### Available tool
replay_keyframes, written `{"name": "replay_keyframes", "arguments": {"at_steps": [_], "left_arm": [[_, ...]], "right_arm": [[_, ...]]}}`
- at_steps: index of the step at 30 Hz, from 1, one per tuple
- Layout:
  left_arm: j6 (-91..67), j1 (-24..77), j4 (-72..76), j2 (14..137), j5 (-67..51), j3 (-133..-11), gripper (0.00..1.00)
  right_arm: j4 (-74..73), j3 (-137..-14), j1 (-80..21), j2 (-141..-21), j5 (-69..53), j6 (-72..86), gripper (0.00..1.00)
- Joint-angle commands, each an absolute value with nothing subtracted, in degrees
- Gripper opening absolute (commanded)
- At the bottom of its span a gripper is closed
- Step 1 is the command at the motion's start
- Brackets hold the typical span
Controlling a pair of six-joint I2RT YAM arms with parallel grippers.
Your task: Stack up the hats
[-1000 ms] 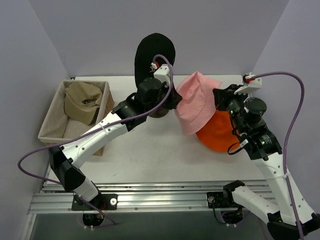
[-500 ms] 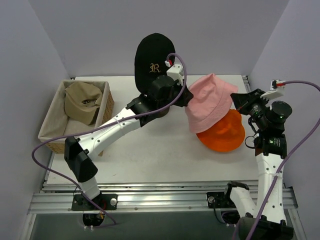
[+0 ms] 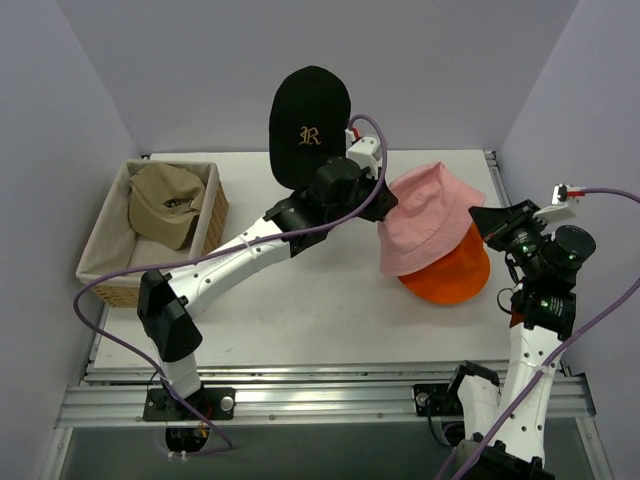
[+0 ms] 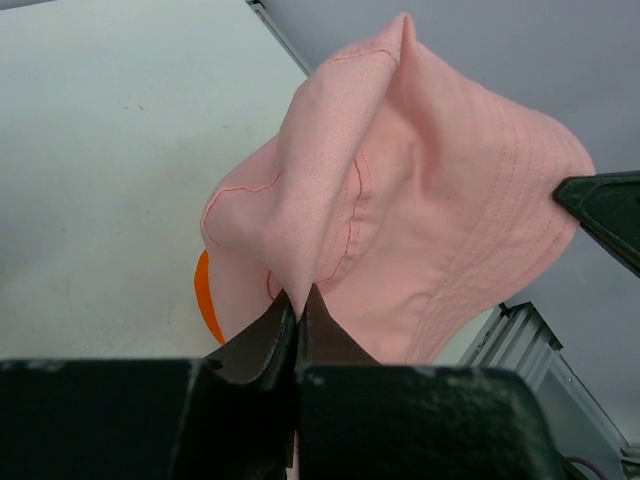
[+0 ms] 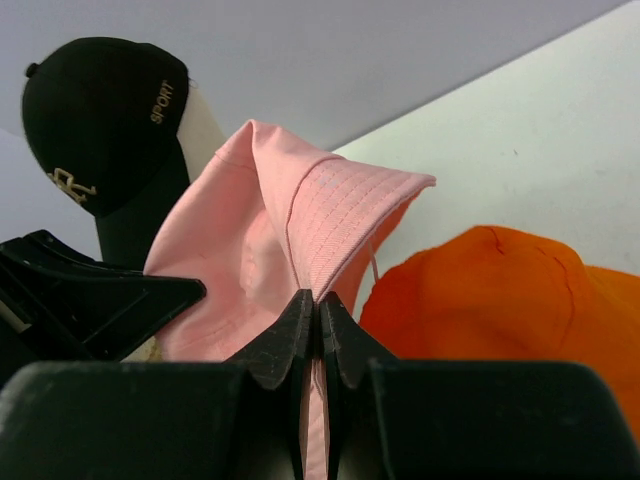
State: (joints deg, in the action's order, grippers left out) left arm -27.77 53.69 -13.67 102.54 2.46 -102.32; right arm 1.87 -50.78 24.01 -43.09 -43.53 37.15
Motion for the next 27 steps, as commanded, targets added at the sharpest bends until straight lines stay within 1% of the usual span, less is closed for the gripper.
{"name": "replay_keyframes", "arguments": {"at_steps": [1,6,13,17,18,20,21,24,26,27], "left_arm": [[-26.98,53.96,-10.11,103.97,0.88,-104.33,0.04],[-27.07,54.14,-8.27,105.73,-1.65,-103.80,0.05],[-27.07,54.23,-6.86,106.08,-4.04,-102.66,0.07],[-27.07,54.32,-4.58,106.08,-4.92,-100.99,0.08],[-27.16,54.32,-4.22,106.35,-5.27,-100.46,0.09],[-27.16,54.40,-4.13,106.78,-6.15,-100.46,0.11],[-27.07,54.49,-4.04,107.31,-6.41,-100.46,0.12],[-26.72,54.67,-4.57,107.93,-6.50,-100.28,0.21],[-26.54,54.67,-4.40,107.84,-6.59,-99.93,0.23],[-26.46,54.67,-4.31,107.84,-6.42,-99.76,0.28]], "right_arm": [[-2.26,-49.92,25.31,-41.05,-43.07,34.03,0.00],[-7.02,-49.05,26.89,-40.17,-39.21,31.12,0.00],[-8.00,-47.37,27.86,-38.06,-34.11,31.11,0.00],[-9.40,-45.88,28.12,-36.13,-28.76,30.94,0.00],[-9.58,-45.36,28.21,-35.51,-24.91,31.02,0.00],[-9.58,-43.25,28.21,-34.10,-21.29,31.99,0.00],[-8.71,-42.37,28.21,-33.84,-19.70,32.34,0.00],[-5.28,-38.16,28.21,-34.28,-19.95,34.97,0.00],[-4.22,-36.31,28.21,-35.15,-19.95,35.68,0.00],[-2.83,-34.65,28.30,-35.33,-20.13,35.94,0.00]]}}
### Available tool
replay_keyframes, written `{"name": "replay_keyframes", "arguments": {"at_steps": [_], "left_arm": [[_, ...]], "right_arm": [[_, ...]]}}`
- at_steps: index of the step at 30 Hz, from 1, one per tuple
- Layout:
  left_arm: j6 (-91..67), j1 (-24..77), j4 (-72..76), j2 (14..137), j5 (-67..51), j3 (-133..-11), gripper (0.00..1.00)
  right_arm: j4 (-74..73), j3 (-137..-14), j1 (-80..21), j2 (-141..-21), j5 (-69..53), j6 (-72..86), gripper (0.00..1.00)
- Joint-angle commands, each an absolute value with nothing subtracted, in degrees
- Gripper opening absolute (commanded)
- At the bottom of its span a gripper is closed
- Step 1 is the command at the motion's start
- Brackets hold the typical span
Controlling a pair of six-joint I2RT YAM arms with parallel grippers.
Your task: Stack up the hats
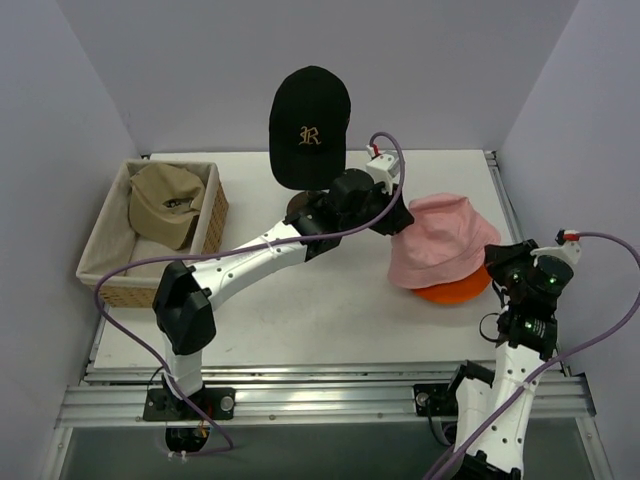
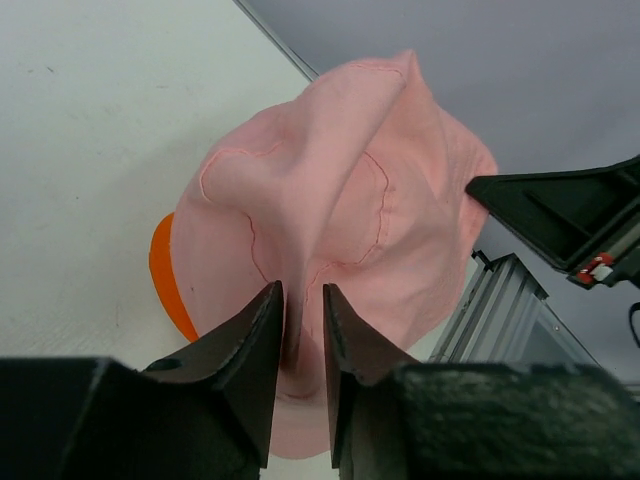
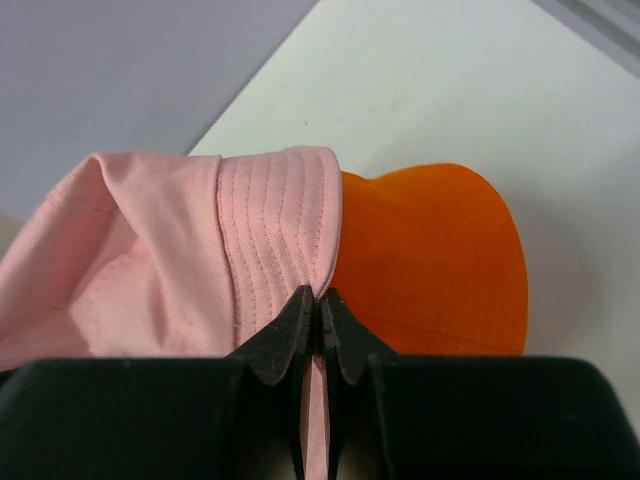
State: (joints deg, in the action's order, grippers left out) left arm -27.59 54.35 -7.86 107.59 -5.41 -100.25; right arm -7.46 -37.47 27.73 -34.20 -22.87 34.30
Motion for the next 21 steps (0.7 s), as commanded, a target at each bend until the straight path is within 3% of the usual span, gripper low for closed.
{"name": "replay_keyframes", "arguments": {"at_steps": [1,3,5,16,21], "left_arm": [[-26.28,54.67,-4.39,107.75,-6.33,-99.49,0.32],[-26.19,54.67,-4.57,107.75,-6.07,-99.49,0.43],[-26.10,54.67,-4.57,107.75,-6.06,-99.32,0.47],[-24.87,54.93,-4.13,103.10,-4.31,-93.61,0.49],[-24.87,55.37,1.14,98.88,-0.88,-87.02,0.64]], "right_arm": [[-1.94,-33.85,28.30,-35.51,-20.65,36.21,0.00],[-0.62,-32.35,28.39,-36.12,-21.00,36.65,0.00],[-0.70,-31.56,28.74,-37.34,-20.92,36.82,0.00],[5.10,-26.37,30.59,-37.18,-22.15,37.18,0.00],[10.45,-21.80,30.76,-40.16,-24.17,39.72,0.00]]}}
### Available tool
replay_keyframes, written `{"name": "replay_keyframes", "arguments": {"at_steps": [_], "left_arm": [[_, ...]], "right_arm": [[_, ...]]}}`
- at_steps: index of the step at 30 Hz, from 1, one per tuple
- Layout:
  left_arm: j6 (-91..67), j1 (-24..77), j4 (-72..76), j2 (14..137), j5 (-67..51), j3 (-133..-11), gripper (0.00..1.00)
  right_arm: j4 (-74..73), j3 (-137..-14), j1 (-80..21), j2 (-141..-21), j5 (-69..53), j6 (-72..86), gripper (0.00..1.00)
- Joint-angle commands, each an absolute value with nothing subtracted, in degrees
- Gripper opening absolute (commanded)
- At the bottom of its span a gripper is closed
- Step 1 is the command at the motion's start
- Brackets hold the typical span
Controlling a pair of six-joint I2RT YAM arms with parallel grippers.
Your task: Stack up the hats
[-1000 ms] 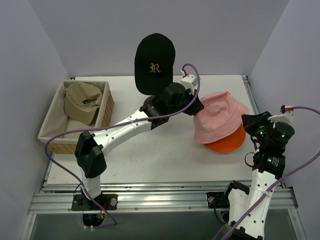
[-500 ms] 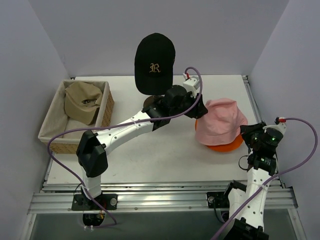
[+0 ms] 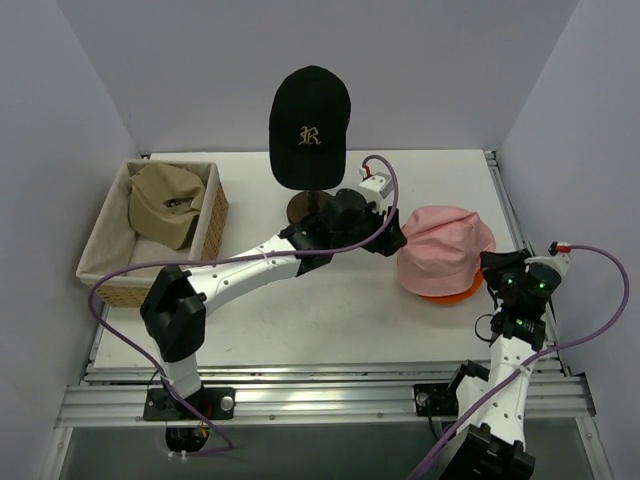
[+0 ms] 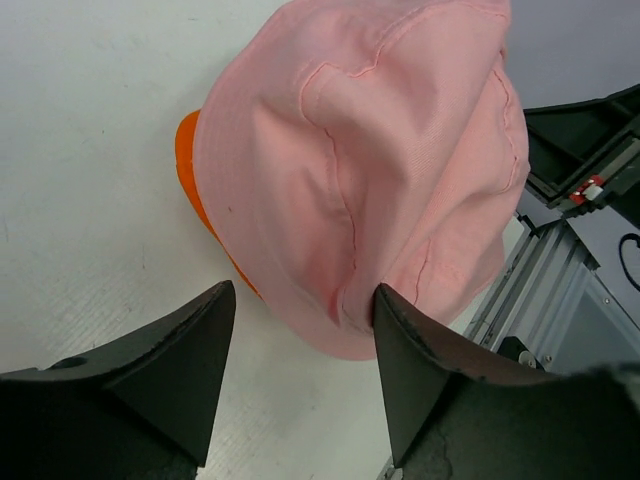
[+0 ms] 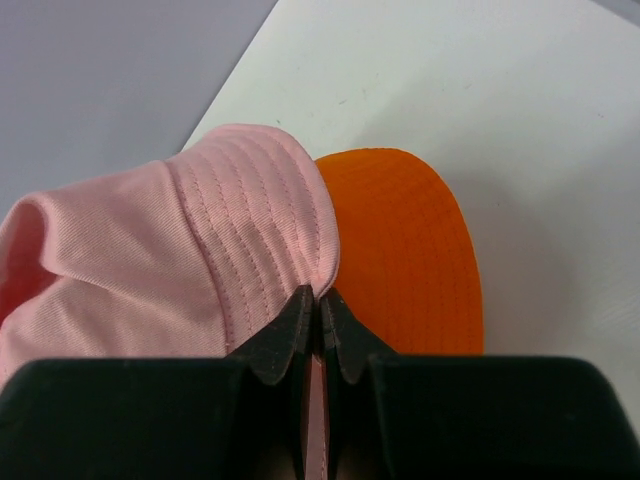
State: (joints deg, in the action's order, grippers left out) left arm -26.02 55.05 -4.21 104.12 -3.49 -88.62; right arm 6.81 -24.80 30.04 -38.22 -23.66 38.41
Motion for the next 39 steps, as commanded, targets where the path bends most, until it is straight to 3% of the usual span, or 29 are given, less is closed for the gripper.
{"name": "replay_keyframes", "arguments": {"at_steps": [1,12,33,39], "left_arm": [[-24.53,55.37,0.97,98.53,-0.62,-86.49,0.66],[-23.12,55.37,0.09,94.48,0.97,-83.85,0.77],[-27.42,55.11,-3.60,108.01,0.09,-92.55,0.76],[-28.48,54.93,-1.23,111.35,0.00,-92.28,0.73]], "right_arm": [[11.07,-21.27,30.76,-40.78,-24.34,39.73,0.00],[17.49,-20.57,31.20,-47.80,-26.19,40.26,0.00],[27.77,-14.95,31.20,-58.18,-26.37,38.23,0.00],[29.45,-13.97,31.20,-56.34,-26.98,38.24,0.00]]}}
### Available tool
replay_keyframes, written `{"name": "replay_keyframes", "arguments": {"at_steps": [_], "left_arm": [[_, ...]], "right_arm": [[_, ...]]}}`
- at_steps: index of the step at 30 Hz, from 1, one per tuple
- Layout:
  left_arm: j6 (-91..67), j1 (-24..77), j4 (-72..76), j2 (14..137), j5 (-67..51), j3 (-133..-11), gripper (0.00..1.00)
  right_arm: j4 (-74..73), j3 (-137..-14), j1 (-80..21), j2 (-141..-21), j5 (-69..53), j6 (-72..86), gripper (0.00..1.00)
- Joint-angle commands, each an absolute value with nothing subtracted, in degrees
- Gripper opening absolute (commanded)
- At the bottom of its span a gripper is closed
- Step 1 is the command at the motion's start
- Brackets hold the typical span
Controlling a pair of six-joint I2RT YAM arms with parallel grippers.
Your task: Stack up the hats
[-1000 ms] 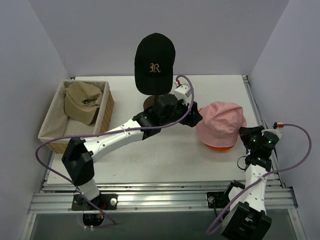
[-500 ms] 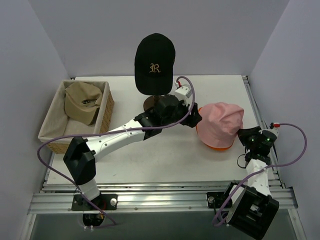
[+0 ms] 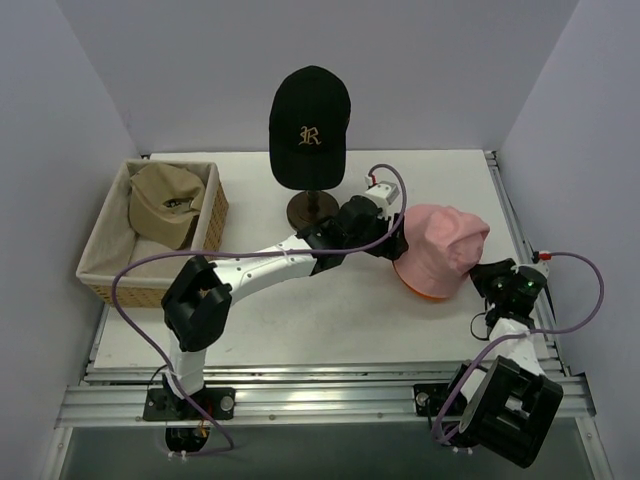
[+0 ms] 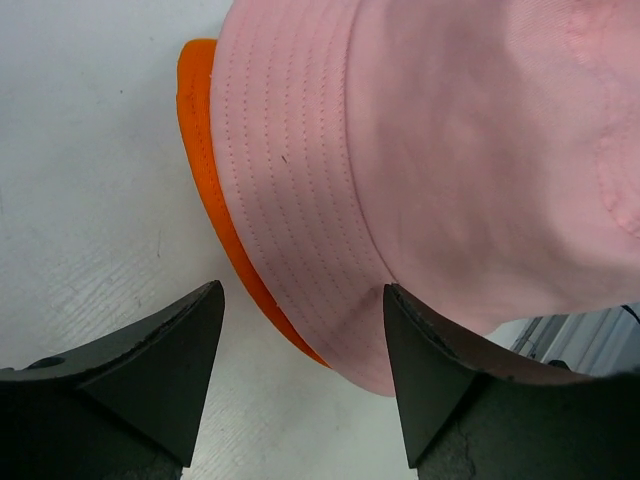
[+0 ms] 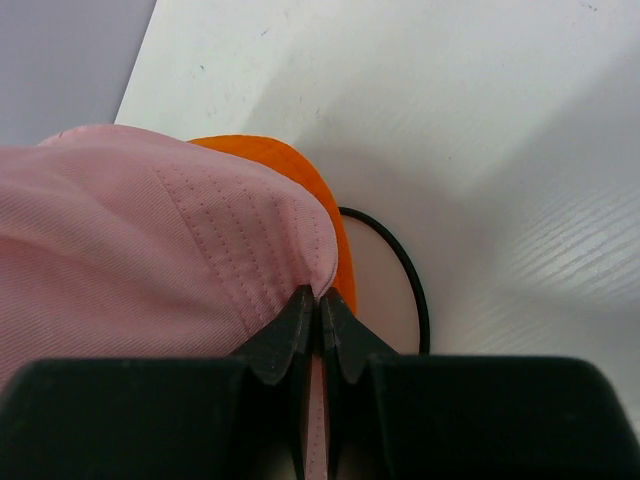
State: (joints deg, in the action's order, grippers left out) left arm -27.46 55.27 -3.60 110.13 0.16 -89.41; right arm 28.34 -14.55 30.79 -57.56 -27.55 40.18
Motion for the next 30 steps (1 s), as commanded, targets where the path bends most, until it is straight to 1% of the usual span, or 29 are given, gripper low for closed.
{"name": "replay_keyframes", "arguments": {"at_steps": [1,7,9,11,12,19,21,24,25,28,30], "left_arm": [[-28.48,54.93,-1.06,111.79,0.00,-92.46,0.73],[-29.53,54.23,-1.05,115.22,0.70,-93.95,0.71],[-30.06,53.79,-0.97,116.36,0.44,-93.87,0.69],[-30.58,53.27,1.32,117.24,0.44,-93.43,0.62],[-31.28,53.00,1.58,117.59,0.44,-93.43,0.61],[-31.82,51.94,3.34,118.74,0.44,-92.55,0.59],[-31.90,51.86,5.43,117.61,0.00,-90.54,0.59],[-32.34,51.86,9.65,113.48,-2.02,-85.72,0.63],[-32.43,51.86,10.28,111.47,-2.28,-84.82,0.68],[-32.96,50.81,14.22,107.86,-3.77,-80.70,0.76],[-35.15,49.58,21.16,106.97,-9.56,-76.93,0.80]], "right_arm": [[29.01,-13.97,31.20,-55.55,-26.81,38.15,0.00],[29.09,-14.15,31.20,-54.67,-26.90,37.88,0.00],[29.09,-14.41,31.11,-54.93,-26.89,37.79,0.00],[29.00,-14.76,31.20,-55.02,-27.16,37.71,0.00],[29.00,-14.85,31.20,-55.02,-27.16,37.71,0.00],[29.79,-15.38,31.29,-57.04,-27.24,36.83,0.00],[29.53,-15.64,31.29,-56.26,-27.68,36.48,0.00],[27.61,-16.17,31.29,-54.33,-27.16,36.30,0.00],[27.25,-16.61,31.20,-54.06,-27.07,36.04,0.00],[26.28,-17.92,31.29,-54.66,-26.37,34.46,0.00],[26.71,-18.54,31.81,-56.41,-27.50,33.75,0.00]]}}
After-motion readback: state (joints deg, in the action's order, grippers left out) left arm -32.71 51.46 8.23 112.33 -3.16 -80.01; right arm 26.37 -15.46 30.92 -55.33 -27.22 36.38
